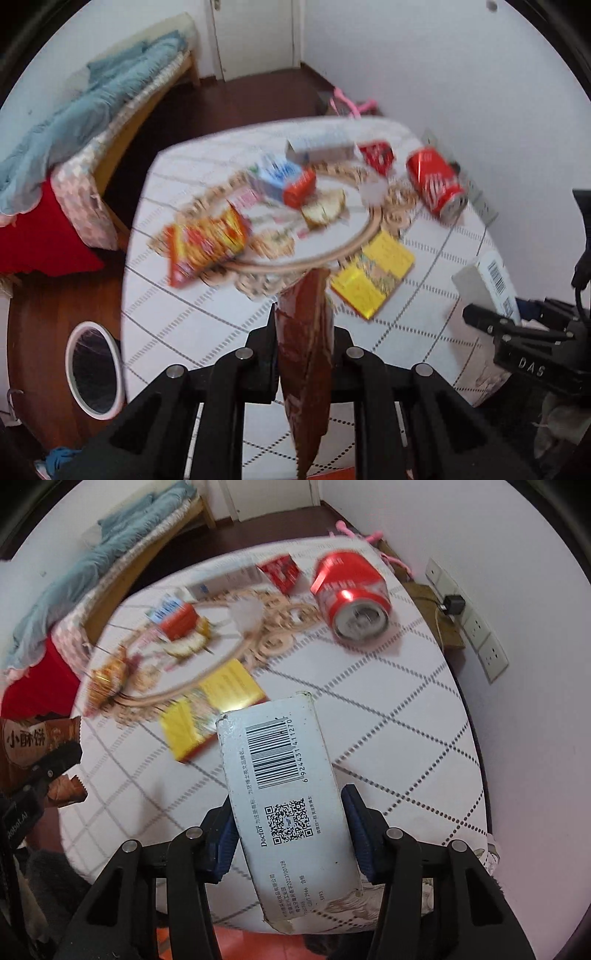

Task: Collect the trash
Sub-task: 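Carry both items over the white bin and open both tools to drop them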

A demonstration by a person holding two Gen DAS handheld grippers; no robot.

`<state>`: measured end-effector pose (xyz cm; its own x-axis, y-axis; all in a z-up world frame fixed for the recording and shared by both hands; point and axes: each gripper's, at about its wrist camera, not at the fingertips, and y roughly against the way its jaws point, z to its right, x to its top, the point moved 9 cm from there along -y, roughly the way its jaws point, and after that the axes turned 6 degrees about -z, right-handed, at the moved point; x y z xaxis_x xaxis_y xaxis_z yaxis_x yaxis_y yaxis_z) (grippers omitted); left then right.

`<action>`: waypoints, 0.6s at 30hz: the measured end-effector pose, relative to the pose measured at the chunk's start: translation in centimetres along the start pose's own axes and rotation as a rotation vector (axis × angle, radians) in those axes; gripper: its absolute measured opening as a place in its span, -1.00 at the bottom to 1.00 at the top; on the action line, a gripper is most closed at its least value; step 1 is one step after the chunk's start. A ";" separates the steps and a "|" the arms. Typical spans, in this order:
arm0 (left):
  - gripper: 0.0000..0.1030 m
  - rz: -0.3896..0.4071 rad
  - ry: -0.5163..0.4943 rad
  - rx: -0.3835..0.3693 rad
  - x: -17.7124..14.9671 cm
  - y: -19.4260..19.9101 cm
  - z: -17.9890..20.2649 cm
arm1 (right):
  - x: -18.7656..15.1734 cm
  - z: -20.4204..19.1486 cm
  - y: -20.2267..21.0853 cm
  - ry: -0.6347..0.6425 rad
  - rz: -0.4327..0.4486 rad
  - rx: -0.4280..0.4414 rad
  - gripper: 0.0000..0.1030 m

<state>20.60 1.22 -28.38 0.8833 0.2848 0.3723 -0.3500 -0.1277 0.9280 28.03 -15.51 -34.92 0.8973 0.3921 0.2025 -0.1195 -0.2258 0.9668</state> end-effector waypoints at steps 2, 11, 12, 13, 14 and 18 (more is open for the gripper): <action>-0.74 0.034 0.015 0.008 1.3 0.6 -1.1 | 0.6 -1.5 1.4 0.019 0.021 0.025 0.06; -0.74 0.107 0.190 0.075 1.5 5.7 -12.1 | 2.7 -13.2 5.0 0.157 0.059 0.178 0.06; -0.74 0.102 0.223 0.094 1.0 6.0 -14.5 | 2.9 -15.2 5.1 0.179 0.056 0.200 0.06; -0.74 0.098 0.249 0.106 0.4 6.1 -16.3 | 2.9 -17.7 4.9 0.205 0.047 0.227 0.06; -0.74 0.090 0.279 0.119 -0.3 6.1 -18.5 | 2.9 -19.8 4.6 0.227 0.039 0.245 0.06; -0.74 0.023 0.425 0.156 -4.4 4.2 -28.3 | 2.2 -30.5 1.3 0.338 -0.030 0.318 0.06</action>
<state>6.43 26.27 -25.72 0.6584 0.6406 0.3951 -0.2875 -0.2710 0.9186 16.90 12.25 -28.50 0.7032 0.6596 0.2655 0.0879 -0.4512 0.8881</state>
